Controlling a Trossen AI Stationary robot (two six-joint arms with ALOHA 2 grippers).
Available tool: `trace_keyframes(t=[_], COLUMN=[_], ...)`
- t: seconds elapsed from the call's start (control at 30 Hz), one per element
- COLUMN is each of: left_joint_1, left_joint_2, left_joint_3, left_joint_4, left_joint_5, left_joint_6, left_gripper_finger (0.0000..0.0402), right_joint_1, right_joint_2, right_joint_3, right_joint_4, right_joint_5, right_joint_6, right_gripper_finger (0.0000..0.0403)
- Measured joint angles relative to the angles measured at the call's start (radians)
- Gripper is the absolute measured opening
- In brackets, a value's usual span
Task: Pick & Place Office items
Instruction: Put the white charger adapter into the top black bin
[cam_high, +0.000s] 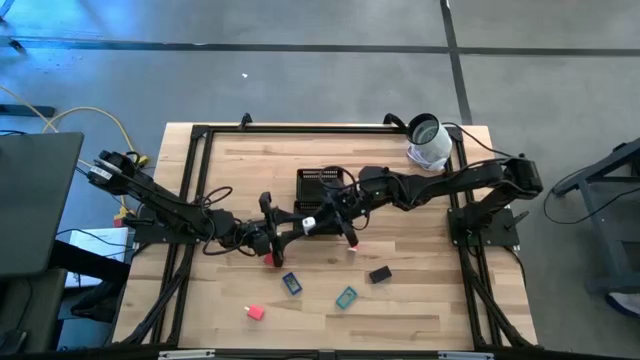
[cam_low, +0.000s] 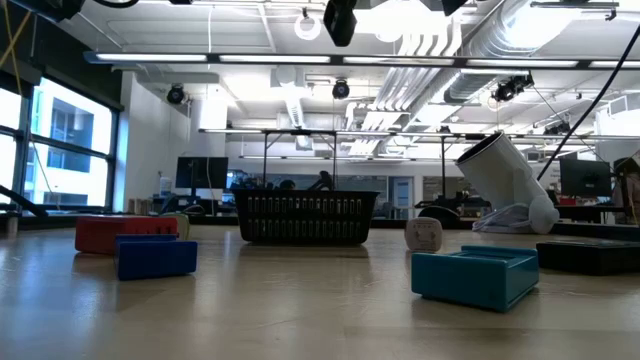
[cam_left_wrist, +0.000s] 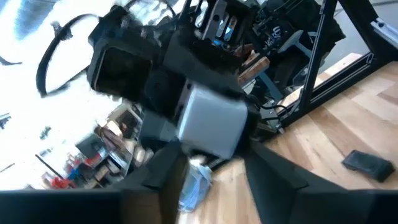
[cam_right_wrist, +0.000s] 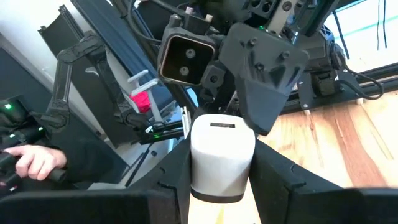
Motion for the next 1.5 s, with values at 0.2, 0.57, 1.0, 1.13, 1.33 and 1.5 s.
trace_keyframes(t=[0.2, 0.57, 1.0, 1.13, 1.33, 1.5], left_joint_1=[0.000, -0.034, -0.040, -0.045, -0.045, -0.041], left_joint_2=[0.000, 0.000, 0.000, 0.000, 0.000, 0.000], left_joint_3=[0.001, 0.014, 0.018, 0.018, 0.018, 0.018], left_joint_4=[-0.001, -0.001, 0.021, 0.034, 0.020, 0.006], left_joint_5=[0.003, 0.000, 0.011, 0.028, 0.036, 0.046], left_joint_6=[-0.003, 0.086, 0.144, 0.141, 0.126, 0.115], left_gripper_finger=[0.0107, 0.0117, 0.0194, 0.0198, 0.0198, 0.0198], right_joint_1=[0.000, 0.001, -0.002, -0.001, -0.001, -0.001], right_joint_2=[0.000, -0.001, 0.003, 0.003, 0.003, 0.003], right_joint_3=[0.002, 0.002, -0.001, -0.002, -0.002, -0.002], right_joint_4=[-0.005, 0.001, -0.015, -0.007, -0.008, -0.009], right_joint_5=[-0.003, -0.013, -0.003, -0.006, -0.012, -0.017], right_joint_6=[0.004, 0.000, 0.002, 0.002, 0.002, 0.005], right_gripper_finger=[0.0114, 0.0114, 0.0114, 0.0114, 0.0114, 0.0114])
